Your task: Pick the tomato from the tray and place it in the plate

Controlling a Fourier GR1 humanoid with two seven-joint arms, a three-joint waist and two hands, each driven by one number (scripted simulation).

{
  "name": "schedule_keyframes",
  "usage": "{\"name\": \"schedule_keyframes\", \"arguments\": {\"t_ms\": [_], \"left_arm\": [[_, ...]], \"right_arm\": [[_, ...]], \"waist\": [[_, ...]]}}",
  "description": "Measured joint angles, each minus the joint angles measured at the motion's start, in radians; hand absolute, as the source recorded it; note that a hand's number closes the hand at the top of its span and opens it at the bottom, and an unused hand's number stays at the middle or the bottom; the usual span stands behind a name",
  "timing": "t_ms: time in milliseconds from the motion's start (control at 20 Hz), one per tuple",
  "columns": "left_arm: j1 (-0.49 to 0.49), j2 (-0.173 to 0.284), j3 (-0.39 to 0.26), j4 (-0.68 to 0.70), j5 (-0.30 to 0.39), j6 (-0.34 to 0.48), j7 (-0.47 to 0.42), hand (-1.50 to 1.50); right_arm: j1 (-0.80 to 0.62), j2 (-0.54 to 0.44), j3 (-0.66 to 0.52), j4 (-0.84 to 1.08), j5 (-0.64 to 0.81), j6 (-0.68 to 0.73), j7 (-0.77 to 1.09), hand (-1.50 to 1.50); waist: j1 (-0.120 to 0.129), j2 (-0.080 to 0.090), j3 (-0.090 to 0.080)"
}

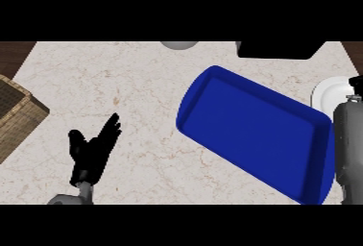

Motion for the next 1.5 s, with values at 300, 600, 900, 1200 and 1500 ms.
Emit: {"name": "schedule_keyframes", "arguments": {"t_ms": [300,600,900,1200,1500], "left_arm": [[0.007,0.007,0.016,-0.002,0.007,-0.003,0.002,0.00],[0.013,0.005,0.026,0.012,0.009,-0.011,-0.019,0.00],[0.020,0.010,0.036,0.012,0.015,-0.021,-0.027,0.00],[0.021,0.008,0.036,0.014,0.013,-0.029,-0.029,0.00],[0.031,0.004,0.038,0.011,0.014,-0.033,-0.036,0.00]], "right_arm": [[0.061,-0.011,-0.136,0.025,0.014,-0.136,-0.038,1.50],[0.093,-0.037,-0.262,0.098,-0.058,-0.262,-0.084,1.50],[0.081,-0.091,-0.367,0.295,-0.314,-0.276,-0.124,-1.50],[0.072,-0.147,-0.363,0.442,-0.610,-0.375,-0.365,-1.50],[0.090,-0.134,-0.329,0.375,-0.826,-0.497,-0.600,-1.50]], "waist": [[-0.009,-0.005,0.000],[-0.018,-0.010,0.000],[-0.023,-0.013,0.001],[-0.020,-0.013,0.003],[-0.024,-0.016,0.003]]}}
